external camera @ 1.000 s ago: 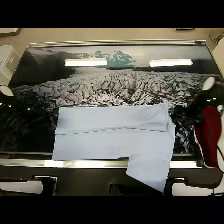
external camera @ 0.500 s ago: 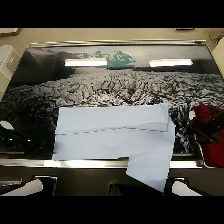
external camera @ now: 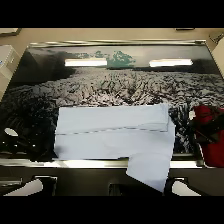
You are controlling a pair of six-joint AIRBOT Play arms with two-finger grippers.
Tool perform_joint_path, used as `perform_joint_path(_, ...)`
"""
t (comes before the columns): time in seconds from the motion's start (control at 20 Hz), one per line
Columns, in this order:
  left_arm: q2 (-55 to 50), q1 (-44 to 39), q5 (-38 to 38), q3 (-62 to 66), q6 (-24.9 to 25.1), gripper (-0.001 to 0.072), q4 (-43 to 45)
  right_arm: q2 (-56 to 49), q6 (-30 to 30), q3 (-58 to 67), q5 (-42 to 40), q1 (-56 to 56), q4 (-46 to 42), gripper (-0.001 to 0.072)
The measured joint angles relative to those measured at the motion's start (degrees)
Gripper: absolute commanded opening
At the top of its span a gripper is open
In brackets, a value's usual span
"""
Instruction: Fold the clothes and pants, and hang the long-sleeved shirts on hangers.
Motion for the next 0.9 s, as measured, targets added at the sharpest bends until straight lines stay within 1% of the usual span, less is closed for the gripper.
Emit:
perform_joint_path(0.05,0.0,0.0,0.31,-0.07,0.04,0.0224,-0.42,0.02,-0.04,0.0,0.2,0.0,0.0,0.0553)
perform_joint_path(0.1,0.02,0.0,0.55,-0.17,0.02,0.0073,-0.59,0.02,-0.2,0.0,0.28,0.0,0.11,0.0553)
perform_joint_path(0.15,0.0,0.0,1.57,-0.28,0.11,0.0022,-0.55,0.02,-0.2,0.0,0.44,0.0,0.24,0.0552)
perform_joint_path(0.45,0.02,0.0,1.33,-0.35,1.62,0.0021,-0.92,0.44,-0.24,-1.9,1.4,0.0,0.39,0.0554)
perform_joint_path(0.65,0.13,0.0,0.22,-0.26,2.03,0.0021,-0.66,4.15,-2.14,-13.03,1.25,0.0,0.9,0.0574)
perform_joint_path(0.9,0.7,0.0,-0.61,-0.2,2.16,0.0021,-1.05,6.54,-6.73,-26.21,-4.59,0.0,3.04,0.0564)
